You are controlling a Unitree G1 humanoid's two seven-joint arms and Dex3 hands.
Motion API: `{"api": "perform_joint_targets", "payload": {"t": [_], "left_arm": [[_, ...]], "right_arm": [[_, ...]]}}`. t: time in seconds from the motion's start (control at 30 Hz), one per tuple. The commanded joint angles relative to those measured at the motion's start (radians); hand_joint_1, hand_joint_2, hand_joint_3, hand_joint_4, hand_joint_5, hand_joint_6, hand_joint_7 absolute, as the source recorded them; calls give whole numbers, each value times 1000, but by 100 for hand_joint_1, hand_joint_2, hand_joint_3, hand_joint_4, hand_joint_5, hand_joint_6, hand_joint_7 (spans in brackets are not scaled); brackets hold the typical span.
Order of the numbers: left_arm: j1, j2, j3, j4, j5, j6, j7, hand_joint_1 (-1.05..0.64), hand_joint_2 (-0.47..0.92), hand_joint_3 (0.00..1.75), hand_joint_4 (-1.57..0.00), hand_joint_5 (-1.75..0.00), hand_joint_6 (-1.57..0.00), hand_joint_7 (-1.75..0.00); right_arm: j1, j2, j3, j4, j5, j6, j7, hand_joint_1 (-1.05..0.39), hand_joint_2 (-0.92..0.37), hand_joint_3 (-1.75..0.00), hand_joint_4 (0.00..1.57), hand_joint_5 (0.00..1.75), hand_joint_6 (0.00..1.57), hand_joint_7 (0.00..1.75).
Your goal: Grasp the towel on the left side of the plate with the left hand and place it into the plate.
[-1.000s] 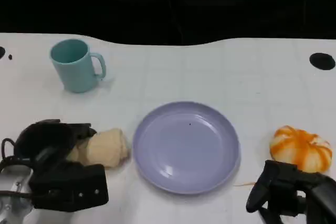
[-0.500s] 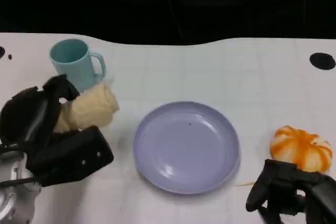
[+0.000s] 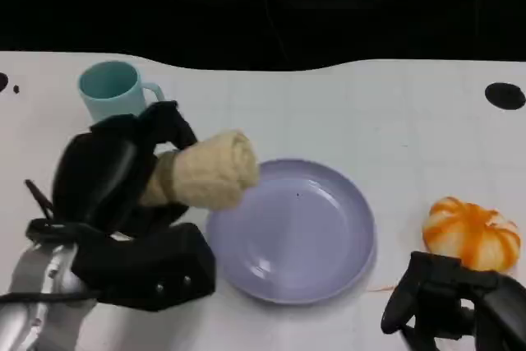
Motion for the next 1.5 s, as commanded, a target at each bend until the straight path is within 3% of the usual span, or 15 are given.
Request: {"api": "perform_joint_targets", "payload": {"t": [0.03,0.4,0.73,0.83,0.9,0.97,1.03,1.07,1.13,1.23,1.5], "left_arm": [[4,-15,-33,-22,16,-31,-10,-18,36,128,-93,-175,-70,-175],[-96,-96,-148,52,104,16,-77,-17,41,111,-88,-175,-67,-171],[-178,-174,-214,173,143,92,-102,-20,55,96,-90,-175,-65,-175],[-207,-188,-231,210,144,112,-121,-16,52,95,-92,-175,-70,-160],[-210,-196,-230,217,129,125,-133,-17,53,89,-81,-174,-75,-136],[-208,-197,-231,202,126,151,-168,-19,68,61,-65,-139,-73,-77],[-205,-192,-233,185,124,168,-204,-26,83,28,-48,-94,-59,-27],[-204,-189,-234,179,122,173,-221,-29,88,19,-43,-81,-55,-17],[-202,-181,-236,168,120,180,-252,-43,91,10,-29,-65,-43,-4],[-199,-159,-241,138,128,201,-315,-56,92,10,-18,-60,-35,0],[-187,-91,-234,30,125,243,-454,-66,92,11,-10,-56,-30,0]], "right_arm": [[-4,-8,-8,-9,8,9,0,-6,-61,-104,71,173,65,139],[-5,-9,0,-1,-3,-1,0,-8,-61,-103,73,172,66,137],[-9,-1,7,16,2,-11,-7,-9,-59,-104,73,172,66,138],[-10,-4,8,17,-3,-12,-7,-8,-59,-104,73,172,67,137],[-10,-5,9,13,-3,-5,-8,-8,-60,-104,73,172,67,137],[-9,-6,11,10,-4,-1,-9,-9,-60,-103,73,172,67,137],[-9,-6,11,10,-7,-5,-9,-9,-59,-103,73,172,67,137],[-9,-5,11,11,-6,-8,-10,-9,-59,-103,73,172,67,137],[-8,-2,10,14,-3,-15,-11,-8,-60,-103,74,172,67,137],[-9,-4,9,16,-3,-18,-10,-8,-60,-103,74,172,67,137],[-10,-4,12,10,-4,-11,-12,-8,-61,-102,73,173,67,138]]}}
